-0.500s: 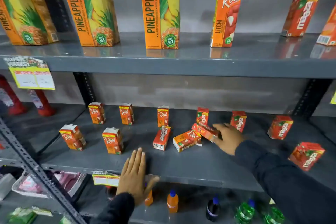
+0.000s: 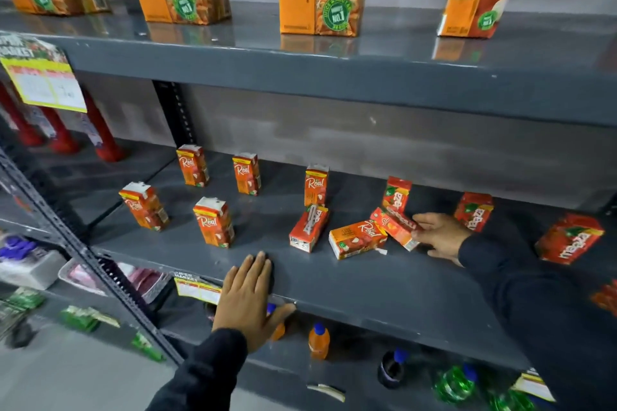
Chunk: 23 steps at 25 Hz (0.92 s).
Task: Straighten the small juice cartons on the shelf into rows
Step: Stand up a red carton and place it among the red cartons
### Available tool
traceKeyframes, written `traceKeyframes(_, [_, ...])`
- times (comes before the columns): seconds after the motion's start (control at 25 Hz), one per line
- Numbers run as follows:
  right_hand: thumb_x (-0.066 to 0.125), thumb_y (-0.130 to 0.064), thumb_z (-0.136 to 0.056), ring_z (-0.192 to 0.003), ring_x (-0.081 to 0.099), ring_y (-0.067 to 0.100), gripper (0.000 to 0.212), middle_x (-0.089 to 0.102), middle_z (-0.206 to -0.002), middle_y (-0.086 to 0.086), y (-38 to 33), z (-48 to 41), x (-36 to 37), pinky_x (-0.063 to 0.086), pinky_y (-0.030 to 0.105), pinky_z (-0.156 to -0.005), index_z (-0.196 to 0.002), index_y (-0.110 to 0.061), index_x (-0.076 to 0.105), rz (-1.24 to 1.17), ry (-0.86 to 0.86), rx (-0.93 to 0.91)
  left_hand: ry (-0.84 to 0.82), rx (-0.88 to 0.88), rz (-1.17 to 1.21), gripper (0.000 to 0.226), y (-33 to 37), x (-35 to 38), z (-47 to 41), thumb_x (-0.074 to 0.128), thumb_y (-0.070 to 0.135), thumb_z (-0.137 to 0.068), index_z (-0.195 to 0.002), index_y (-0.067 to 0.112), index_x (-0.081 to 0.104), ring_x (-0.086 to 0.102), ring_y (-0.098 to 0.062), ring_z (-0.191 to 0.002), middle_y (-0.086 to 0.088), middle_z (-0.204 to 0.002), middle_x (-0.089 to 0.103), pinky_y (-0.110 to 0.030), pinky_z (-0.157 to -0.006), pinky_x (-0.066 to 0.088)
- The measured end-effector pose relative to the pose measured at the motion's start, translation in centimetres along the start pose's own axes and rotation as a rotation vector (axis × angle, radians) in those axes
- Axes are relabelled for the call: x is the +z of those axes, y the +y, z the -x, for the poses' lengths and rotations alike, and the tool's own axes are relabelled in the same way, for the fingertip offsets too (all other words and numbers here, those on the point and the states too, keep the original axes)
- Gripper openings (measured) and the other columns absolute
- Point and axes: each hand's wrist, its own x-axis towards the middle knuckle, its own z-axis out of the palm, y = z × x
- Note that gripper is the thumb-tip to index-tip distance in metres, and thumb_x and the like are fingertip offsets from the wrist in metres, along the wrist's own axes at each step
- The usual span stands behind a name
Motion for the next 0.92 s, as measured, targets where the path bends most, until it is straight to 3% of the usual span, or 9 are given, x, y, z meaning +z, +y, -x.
traceKeyframes(0.08, [0.066,-0.009,-0.083,-0.104,0.052,0.016,0.060,0.053,-0.135,0.007,0.4,-0.3,0.0,0.047,0.033,-0.083,-0.137,-0.009,0.040,0.080,0.000,-0.035,0.011,0.020,0.031,0.096,-0.2,0.1,0.0,0.030,0.077,-0.078,-0.144,0.007,0.030,0.019,-0.028,-0.142,-0.008,-0.153,0.026,-0.042,-0.115,0.008])
traceKeyframes(0.2, [0.075,-0.018,-0.075,-0.103,0.057,0.015,0.058,0.060,-0.124,0.001,1.0,-0.8,-0.1,0.046,0.034,-0.094,-0.128,-0.012,0.051,0.279,-0.006,-0.118,-0.011,0.036,0.052,0.093,-0.3,0.2,0.1,0.038,0.075,-0.078,-0.139,0.004,0.039,0.029,-0.030,-0.137,-0.010,-0.148,0.037,-0.039,-0.112,0.008])
traceKeyframes(0.4, [0.080,-0.031,-0.067,-0.099,0.056,0.014,0.065,0.057,-0.110,-0.004,1.8,-0.4,0.5,0.043,0.029,-0.082,-0.121,-0.019,0.045,0.361,0.044,-0.107,-0.034,0.026,0.078,0.091,-0.5,0.6,0.1,0.037,0.074,-0.079,-0.138,0.004,0.040,0.029,-0.029,-0.137,-0.010,-0.148,0.037,-0.037,-0.112,0.003])
traceKeyframes(0.56, [0.080,-0.027,-0.067,-0.092,0.056,0.011,0.063,0.057,-0.107,-0.005,3.1,1.6,2.4,0.043,0.023,-0.069,-0.119,-0.020,0.046,0.185,0.154,-0.131,-0.041,0.038,0.049,0.091,-0.7,0.7,0.0,0.038,0.073,-0.079,-0.138,0.004,0.040,0.029,-0.029,-0.137,-0.011,-0.148,0.036,-0.037,-0.113,0.003])
traceKeyframes(0.72, [0.077,-0.012,-0.072,-0.093,0.066,0.019,0.032,0.069,-0.106,0.006,5.3,4.9,4.6,0.053,0.041,-0.084,-0.098,-0.023,0.060,-0.241,0.211,-0.095,-0.052,0.022,0.052,0.093,-0.6,1.1,-0.1,0.034,0.074,-0.078,-0.137,0.004,0.041,0.030,-0.030,-0.137,-0.011,-0.148,0.038,-0.043,-0.112,0.012])
traceKeyframes(0.8, [0.070,-0.002,-0.076,-0.098,0.067,0.022,0.031,0.068,-0.111,0.013,6.1,7.0,5.7,0.056,0.035,-0.081,-0.099,-0.020,0.061,-0.539,0.162,-0.081,-0.059,0.036,0.054,0.093,-0.4,1.3,-0.1,0.033,0.074,-0.078,-0.137,0.003,0.042,0.032,-0.031,-0.137,-0.013,-0.147,0.039,-0.048,-0.111,0.021])
traceKeyframes(0.92, [0.062,0.005,-0.080,-0.106,0.065,0.025,0.032,0.067,-0.114,0.014,6.8,9.2,6.4,0.056,0.030,-0.080,-0.108,-0.012,0.060,-0.778,0.150,-0.102,-0.077,0.072,0.046,0.092,0.1,1.3,0.0,0.033,0.073,-0.077,-0.134,0.001,0.044,0.036,-0.034,-0.134,-0.016,-0.144,0.042,-0.053,-0.108,0.027])
